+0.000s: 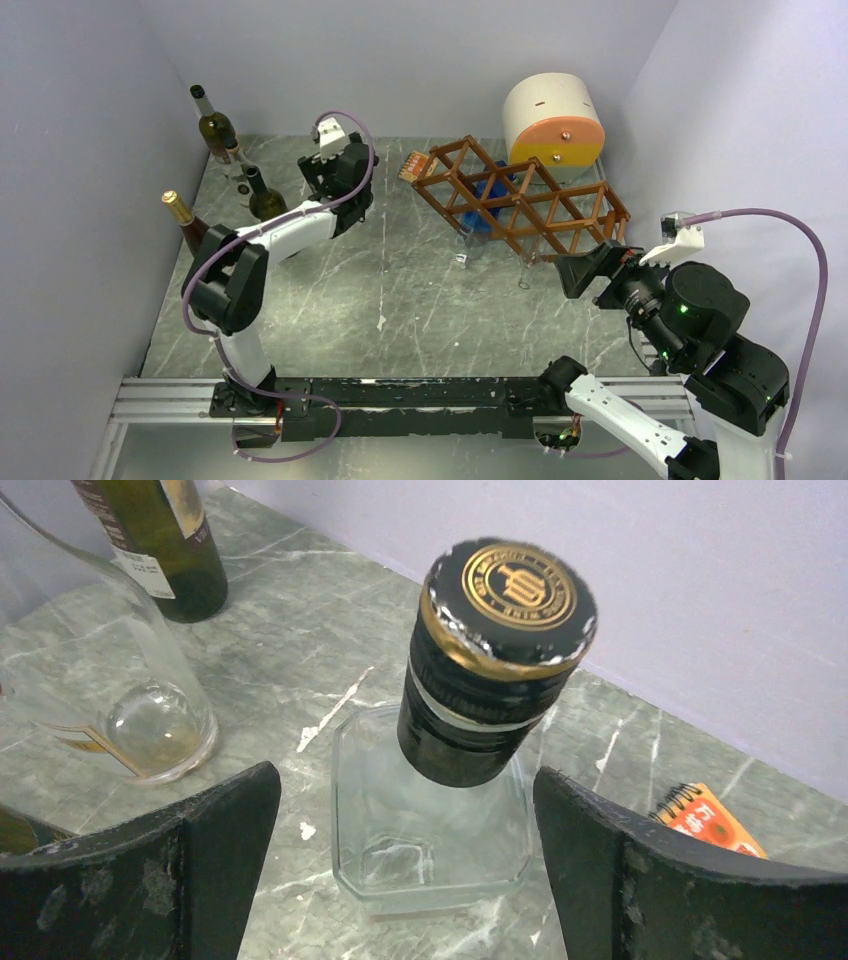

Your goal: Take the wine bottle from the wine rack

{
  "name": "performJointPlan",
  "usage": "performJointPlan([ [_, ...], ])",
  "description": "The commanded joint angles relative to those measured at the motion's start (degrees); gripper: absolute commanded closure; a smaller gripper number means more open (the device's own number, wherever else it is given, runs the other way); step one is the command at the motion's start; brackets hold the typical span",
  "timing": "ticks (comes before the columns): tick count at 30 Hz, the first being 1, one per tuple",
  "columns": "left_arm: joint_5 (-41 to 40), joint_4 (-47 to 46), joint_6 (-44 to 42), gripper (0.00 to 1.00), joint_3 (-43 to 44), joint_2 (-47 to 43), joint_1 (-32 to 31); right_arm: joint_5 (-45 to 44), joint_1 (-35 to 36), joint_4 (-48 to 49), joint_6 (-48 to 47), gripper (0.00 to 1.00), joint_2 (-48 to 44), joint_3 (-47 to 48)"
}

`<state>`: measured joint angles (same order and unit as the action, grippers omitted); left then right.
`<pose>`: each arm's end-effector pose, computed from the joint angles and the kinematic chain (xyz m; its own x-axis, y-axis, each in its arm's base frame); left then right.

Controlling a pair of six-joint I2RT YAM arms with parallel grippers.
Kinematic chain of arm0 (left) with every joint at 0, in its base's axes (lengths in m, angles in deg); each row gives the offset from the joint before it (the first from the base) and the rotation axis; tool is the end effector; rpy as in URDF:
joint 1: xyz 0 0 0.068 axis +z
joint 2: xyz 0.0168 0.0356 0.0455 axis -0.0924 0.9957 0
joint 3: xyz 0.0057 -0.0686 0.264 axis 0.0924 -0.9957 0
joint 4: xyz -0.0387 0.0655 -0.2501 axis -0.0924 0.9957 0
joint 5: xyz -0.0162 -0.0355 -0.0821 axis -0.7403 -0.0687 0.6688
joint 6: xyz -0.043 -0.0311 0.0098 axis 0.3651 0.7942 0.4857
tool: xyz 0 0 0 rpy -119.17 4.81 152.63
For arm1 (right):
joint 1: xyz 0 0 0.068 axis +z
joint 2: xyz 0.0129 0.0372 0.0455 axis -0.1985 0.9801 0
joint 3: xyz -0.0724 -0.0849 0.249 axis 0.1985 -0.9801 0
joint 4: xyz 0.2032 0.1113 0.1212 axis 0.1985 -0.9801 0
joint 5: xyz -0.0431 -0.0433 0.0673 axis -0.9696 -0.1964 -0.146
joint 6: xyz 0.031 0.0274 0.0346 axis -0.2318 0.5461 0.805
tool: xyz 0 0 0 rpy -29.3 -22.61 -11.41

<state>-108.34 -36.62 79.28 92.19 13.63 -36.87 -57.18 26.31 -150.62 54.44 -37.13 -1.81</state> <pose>0.3642 -0.1879 0.2621 -0.0506 -0.2125 -0.9758 -0.4942 0.8544 -0.1604 0.0181 -0.0027 0.4546 -0.3400 0.2939 -0.8933 -0.1465 0.9218 0.3590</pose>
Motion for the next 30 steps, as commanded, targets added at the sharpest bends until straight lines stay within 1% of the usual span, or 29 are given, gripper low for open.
performJointPlan([
  [1, 5.44, 6.04, 4.16, 0.00, -0.43, -5.25, 0.11, -0.94, 0.65, 0.53, 0.38, 0.00, -0.62, 0.13],
  [4, 8.99, 12.23, 9.39, 0.00, -0.76, -10.18, 0.12, -1.14, 0.70, 0.45, 0.20, 0.00, 0.00, 0.10],
  [7, 16.09, 14.26, 9.65, 0.00, -2.46, -15.84, 0.07, -1.20, 0.71, 1.26, 0.12, 0.00, 0.21, -1.13],
  [11, 23.08, 19.96, 12.52, 0.00, -4.08, -23.53, -0.06, -0.58, 0.65, 3.12, 0.43, 0.00, 0.50, -3.55],
  [17, 32.71, 21.65, 13.96, 0.00, -10.18, -35.73, -0.07, 1.80, 0.67, 7.28, 1.46, 0.00, 3.04, -7.15],
  [22, 42.14, 16.05, 8.10, 0.05, -14.09, -44.23, -0.05, 4.65, 0.70, 13.75, 2.96, 0.00, 6.33, -13.03],
  [26, 48.97, 4.68, -1.76, 0.03, -18.38, -48.67, -0.04, 6.88, 0.59, 20.33, 4.61, 0.00, 10.41, -19.11],
  [27, 51.36, 2.64, -5.89, 0.03, -19.04, -49.47, -0.07, 7.31, 0.63, 22.03, 5.25, 0.00, 11.59, -20.50],
  [29, 55.53, 0.47, -10.88, 0.04, -19.73, -50.71, -0.06, 7.85, 0.58, 26.39, 6.65, 0.01, 14.23, -23.56],
  [30, 56.94, 0.11, -12.45, 0.01, -20.09, -51.37, -0.11, 7.76, 0.61, 28.78, 7.81, 0.01, 15.48, -25.19],
])
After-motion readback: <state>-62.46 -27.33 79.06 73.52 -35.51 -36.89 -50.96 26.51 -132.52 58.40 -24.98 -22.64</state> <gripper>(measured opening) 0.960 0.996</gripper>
